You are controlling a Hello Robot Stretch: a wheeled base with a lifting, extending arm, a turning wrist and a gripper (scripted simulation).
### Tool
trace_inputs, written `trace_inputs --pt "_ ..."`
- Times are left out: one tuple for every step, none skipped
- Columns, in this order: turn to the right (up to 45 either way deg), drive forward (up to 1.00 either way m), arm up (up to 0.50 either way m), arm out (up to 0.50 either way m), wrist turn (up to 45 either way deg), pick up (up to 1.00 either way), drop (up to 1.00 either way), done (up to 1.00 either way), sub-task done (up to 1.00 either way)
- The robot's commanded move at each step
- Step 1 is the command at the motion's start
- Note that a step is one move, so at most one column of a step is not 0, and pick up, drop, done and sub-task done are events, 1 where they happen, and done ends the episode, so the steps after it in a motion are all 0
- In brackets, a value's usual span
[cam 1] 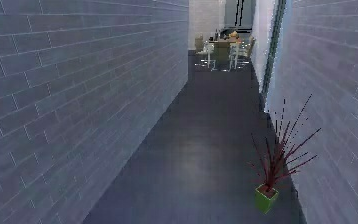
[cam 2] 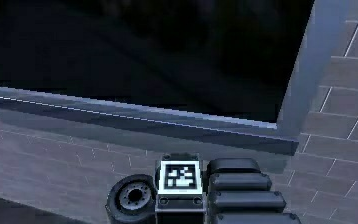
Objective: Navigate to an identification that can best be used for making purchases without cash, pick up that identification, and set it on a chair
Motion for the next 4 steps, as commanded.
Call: trace_inputs --pt "0.0 1.00 0.00 0.00 0.0 0.00 0.00 0.00 0.00" --pt "0.0 0.35 0.00 0.00 0.0 0.00 0.00 0.00 0.00" --pt "12.0 0.00 0.00 0.00 0.0 0.00 0.00 0.00 0.00" --pt "0.0 1.00 0.00 0.00 0.0 0.00 0.00 0.00 0.00"
